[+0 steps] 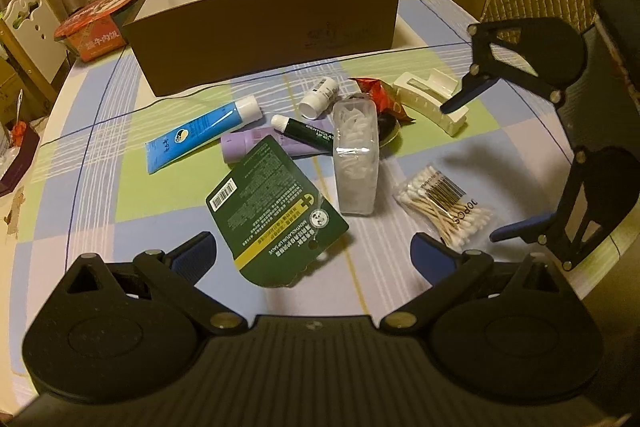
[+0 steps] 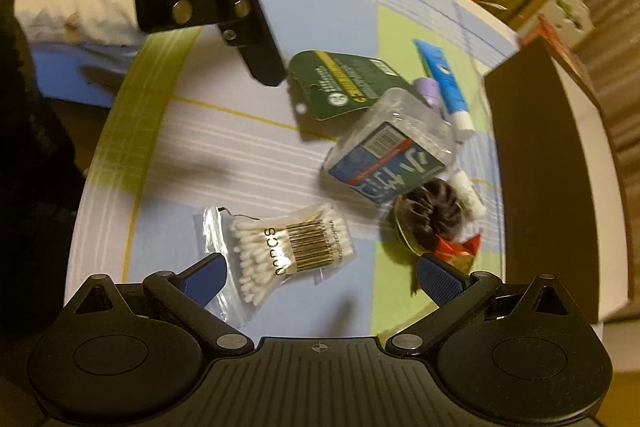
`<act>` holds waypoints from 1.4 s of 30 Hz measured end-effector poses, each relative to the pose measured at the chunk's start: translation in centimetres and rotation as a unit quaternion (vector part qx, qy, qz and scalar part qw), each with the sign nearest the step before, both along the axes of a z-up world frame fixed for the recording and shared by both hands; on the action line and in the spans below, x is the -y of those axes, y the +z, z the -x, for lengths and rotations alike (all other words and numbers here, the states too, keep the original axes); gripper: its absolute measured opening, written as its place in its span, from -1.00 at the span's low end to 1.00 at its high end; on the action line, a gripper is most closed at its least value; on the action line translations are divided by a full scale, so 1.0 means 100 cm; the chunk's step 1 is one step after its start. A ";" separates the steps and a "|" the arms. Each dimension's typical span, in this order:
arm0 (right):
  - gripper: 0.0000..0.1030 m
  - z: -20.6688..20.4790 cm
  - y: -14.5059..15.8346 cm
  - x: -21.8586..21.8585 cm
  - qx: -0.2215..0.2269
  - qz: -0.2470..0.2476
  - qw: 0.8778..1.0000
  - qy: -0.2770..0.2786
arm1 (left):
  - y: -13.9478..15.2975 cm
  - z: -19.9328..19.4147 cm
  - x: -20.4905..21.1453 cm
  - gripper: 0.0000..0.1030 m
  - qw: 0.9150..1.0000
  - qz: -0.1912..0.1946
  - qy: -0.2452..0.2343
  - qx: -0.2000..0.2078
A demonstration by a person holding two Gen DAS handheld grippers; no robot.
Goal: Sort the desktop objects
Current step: 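Reach the right tool to the bagged cotton swabs while the left tool approaches the clear case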
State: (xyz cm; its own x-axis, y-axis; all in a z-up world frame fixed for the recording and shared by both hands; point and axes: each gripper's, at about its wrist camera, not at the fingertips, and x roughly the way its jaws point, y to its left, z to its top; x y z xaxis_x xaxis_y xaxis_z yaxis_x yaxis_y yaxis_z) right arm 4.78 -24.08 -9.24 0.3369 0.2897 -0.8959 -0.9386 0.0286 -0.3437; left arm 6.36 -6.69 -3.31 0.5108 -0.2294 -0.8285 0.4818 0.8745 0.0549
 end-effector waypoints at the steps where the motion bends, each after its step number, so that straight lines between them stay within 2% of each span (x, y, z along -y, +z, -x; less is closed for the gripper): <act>1: 1.00 -0.002 -0.002 -0.001 -0.003 0.001 1.000 0.008 | 0.000 0.000 0.000 0.98 1.000 0.000 0.000 0.000; 13: 1.00 -0.025 -0.028 -0.015 -0.094 0.025 0.993 0.074 | -0.006 0.001 -0.007 0.97 1.000 0.006 0.015 -0.008; 22: 0.99 -0.059 -0.039 -0.024 -0.182 0.035 0.981 0.058 | -0.007 0.000 -0.014 0.97 0.999 0.016 0.039 -0.012; 26: 0.99 -0.064 -0.041 -0.027 -0.197 0.035 0.978 0.061 | -0.007 0.000 -0.014 0.97 0.999 0.019 0.046 -0.013; 30: 0.68 -0.068 -0.037 -0.028 -0.197 0.021 0.979 0.054 | -0.008 -0.001 -0.013 0.98 0.998 0.022 0.050 -0.013; 36: 0.39 -0.071 -0.033 -0.025 -0.194 0.007 0.980 0.040 | -0.007 -0.003 -0.010 0.98 0.998 0.026 0.051 -0.009; 42: 0.36 -0.064 -0.028 -0.016 -0.192 -0.005 0.981 0.025 | -0.004 -0.006 -0.004 0.97 0.999 0.026 0.037 0.002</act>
State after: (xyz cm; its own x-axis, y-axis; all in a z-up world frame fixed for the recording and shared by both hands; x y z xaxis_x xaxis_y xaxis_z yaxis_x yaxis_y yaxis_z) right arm 11.20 -22.51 -12.02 -0.0403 0.3063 -0.9511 -0.9992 -0.0182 0.0364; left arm 6.92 -6.28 -3.74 0.5307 -0.2340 -0.8146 0.4163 0.9092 0.0101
